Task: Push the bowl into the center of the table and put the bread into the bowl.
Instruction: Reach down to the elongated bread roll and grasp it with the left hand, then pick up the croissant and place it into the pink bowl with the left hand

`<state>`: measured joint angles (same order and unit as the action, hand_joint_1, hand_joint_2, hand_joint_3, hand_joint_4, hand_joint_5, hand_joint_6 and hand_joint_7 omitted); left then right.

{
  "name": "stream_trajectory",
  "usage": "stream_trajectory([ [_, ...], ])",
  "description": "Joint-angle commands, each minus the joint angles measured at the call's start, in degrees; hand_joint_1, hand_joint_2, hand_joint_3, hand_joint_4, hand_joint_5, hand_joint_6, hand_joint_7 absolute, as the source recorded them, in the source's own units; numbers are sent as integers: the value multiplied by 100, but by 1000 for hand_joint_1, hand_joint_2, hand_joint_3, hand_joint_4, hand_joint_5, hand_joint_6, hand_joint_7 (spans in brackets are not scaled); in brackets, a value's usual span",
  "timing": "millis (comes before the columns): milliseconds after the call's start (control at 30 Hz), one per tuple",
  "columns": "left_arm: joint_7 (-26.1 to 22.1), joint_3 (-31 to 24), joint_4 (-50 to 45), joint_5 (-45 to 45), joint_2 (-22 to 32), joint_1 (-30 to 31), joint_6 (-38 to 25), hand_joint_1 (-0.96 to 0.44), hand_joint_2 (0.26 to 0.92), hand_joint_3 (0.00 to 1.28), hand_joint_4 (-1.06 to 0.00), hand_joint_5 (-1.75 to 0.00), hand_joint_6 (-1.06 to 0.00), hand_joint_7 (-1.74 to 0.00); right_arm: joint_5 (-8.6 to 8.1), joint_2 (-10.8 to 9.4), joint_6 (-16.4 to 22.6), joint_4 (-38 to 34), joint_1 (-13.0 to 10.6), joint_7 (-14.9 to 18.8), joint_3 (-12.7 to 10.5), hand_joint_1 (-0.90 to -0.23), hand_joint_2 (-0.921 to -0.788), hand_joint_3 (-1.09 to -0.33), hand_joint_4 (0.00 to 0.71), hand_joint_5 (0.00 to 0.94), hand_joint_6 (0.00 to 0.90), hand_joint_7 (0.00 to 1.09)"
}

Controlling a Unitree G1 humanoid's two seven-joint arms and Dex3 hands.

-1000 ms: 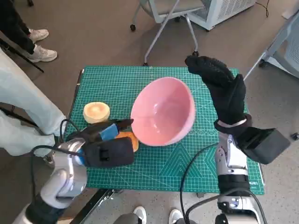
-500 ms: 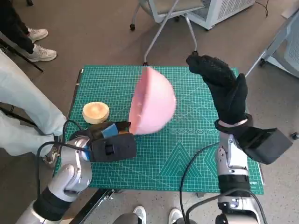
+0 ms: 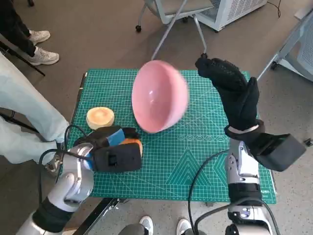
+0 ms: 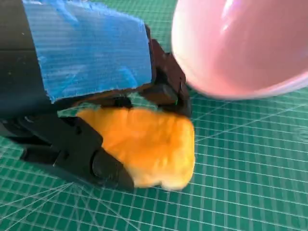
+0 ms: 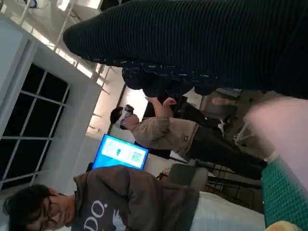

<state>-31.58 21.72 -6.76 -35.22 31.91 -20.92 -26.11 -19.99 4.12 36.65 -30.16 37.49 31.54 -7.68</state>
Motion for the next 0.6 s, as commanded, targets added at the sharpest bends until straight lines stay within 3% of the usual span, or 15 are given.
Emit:
stream_trajectory([
  [33, 159, -174, 35, 159, 90, 199, 451, 7, 890, 38, -796, -1062, -700, -1065, -12, -33, -3, -102, -21, 56, 1, -662, -921, -724, 177, 0, 49, 558],
  [600, 173, -428, -250, 150, 98, 340, 714, 3, 896, 37, -810, -1055, -681, -1091, 14, -50, 37, -149, -9, 41, 5, -665, -921, -724, 178, 1, 46, 564],
])
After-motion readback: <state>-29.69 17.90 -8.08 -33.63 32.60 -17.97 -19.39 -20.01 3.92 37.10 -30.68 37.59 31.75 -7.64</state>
